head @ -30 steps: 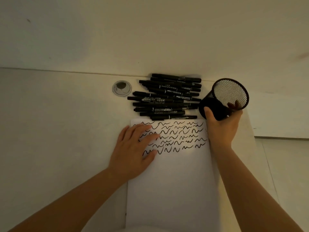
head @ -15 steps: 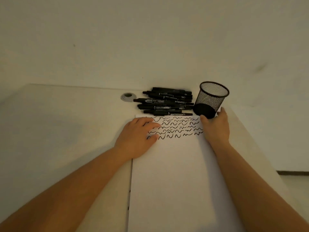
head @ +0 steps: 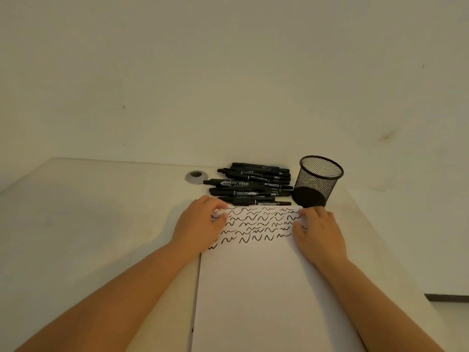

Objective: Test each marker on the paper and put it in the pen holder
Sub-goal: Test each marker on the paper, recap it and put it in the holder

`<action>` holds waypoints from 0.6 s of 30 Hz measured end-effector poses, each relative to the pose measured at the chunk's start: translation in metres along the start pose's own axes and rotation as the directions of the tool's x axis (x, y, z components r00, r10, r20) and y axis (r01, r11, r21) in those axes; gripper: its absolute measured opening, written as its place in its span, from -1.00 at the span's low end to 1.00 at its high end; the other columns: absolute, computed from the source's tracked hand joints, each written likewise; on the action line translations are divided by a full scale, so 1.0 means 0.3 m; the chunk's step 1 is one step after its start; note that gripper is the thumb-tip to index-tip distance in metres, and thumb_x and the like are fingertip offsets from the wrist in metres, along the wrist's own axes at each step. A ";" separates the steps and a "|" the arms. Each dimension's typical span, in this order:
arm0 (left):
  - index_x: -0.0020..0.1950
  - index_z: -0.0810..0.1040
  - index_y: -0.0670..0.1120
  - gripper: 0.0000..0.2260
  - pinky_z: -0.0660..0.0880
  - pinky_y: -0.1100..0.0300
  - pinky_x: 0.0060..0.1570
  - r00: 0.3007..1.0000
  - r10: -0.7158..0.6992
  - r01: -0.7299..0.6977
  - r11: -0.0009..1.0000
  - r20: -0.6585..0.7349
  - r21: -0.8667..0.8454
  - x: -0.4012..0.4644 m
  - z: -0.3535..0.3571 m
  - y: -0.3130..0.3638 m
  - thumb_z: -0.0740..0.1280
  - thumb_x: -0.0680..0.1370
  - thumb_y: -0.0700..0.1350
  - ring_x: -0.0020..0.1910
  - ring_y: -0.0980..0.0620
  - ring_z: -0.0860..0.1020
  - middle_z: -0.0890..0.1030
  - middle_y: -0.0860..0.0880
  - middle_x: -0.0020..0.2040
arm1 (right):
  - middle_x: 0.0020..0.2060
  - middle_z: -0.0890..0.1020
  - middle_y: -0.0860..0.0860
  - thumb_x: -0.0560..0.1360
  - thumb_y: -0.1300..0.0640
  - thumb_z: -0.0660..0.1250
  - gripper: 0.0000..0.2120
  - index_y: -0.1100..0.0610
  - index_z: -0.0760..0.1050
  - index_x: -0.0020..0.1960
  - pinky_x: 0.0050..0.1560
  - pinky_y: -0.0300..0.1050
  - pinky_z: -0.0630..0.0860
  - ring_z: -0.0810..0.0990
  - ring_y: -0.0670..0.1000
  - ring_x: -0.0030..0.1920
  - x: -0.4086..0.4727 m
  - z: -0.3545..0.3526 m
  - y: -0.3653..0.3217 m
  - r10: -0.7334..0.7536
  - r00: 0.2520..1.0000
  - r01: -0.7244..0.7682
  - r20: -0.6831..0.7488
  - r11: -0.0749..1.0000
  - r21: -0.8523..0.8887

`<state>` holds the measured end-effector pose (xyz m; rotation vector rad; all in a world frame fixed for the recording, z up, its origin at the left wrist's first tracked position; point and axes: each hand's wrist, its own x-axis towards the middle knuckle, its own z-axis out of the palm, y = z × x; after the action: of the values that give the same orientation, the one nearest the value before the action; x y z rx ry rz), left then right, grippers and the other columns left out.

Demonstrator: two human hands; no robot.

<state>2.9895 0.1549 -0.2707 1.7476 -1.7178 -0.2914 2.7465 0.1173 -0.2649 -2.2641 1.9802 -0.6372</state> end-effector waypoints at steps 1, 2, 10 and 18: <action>0.09 0.51 0.08 -0.84 0.36 0.23 0.05 0.999 -0.007 0.008 1.000 -0.050 0.008 0.024 -0.010 -0.002 0.26 0.52 -0.04 0.08 0.11 0.46 0.52 0.10 0.07 | 0.22 0.44 0.08 0.51 0.05 0.17 -0.65 0.13 0.41 0.26 0.15 -0.05 0.32 0.36 0.10 0.20 0.009 -0.002 -0.014 -0.034 0.999 0.034 0.003 0.997 -0.073; 0.07 0.52 0.08 -0.85 0.36 0.23 0.03 0.996 -0.003 0.006 0.999 -0.086 0.031 0.054 -0.020 -0.004 0.25 0.52 -0.05 0.06 0.11 0.46 0.53 0.10 0.04 | 0.22 0.42 0.06 0.51 0.03 0.16 -0.65 0.12 0.40 0.26 0.14 -0.06 0.32 0.35 0.09 0.19 0.020 -0.004 -0.034 -0.060 0.998 0.061 0.012 0.991 -0.123; 0.15 0.51 -0.02 -0.79 0.39 0.02 0.02 0.987 0.138 -0.089 0.904 -0.087 0.417 0.267 -0.092 -0.078 0.20 0.56 -0.08 0.17 -0.08 0.38 0.52 -0.04 0.15 | 0.18 0.43 0.01 0.52 -0.04 0.14 -0.63 0.06 0.38 0.27 0.14 -0.09 0.33 0.36 0.03 0.17 0.017 0.063 -0.097 -0.106 0.994 0.106 -0.005 0.994 -0.024; 0.16 0.49 -0.01 -0.73 0.35 0.04 -0.06 0.993 0.077 -0.116 0.812 0.092 0.571 0.310 -0.045 -0.104 0.12 0.59 0.05 0.06 -0.08 0.46 0.57 -0.04 0.05 | 0.12 0.46 0.01 0.52 -0.02 0.11 -0.68 0.07 0.41 0.20 0.07 -0.08 0.34 0.39 0.03 0.09 0.013 0.073 -0.095 -0.158 0.986 0.156 -0.052 0.987 -0.050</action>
<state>3.0327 0.0677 -0.2522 2.0691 -2.0825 0.2592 2.7811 0.1135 -0.2749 -2.4753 1.8717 -0.6823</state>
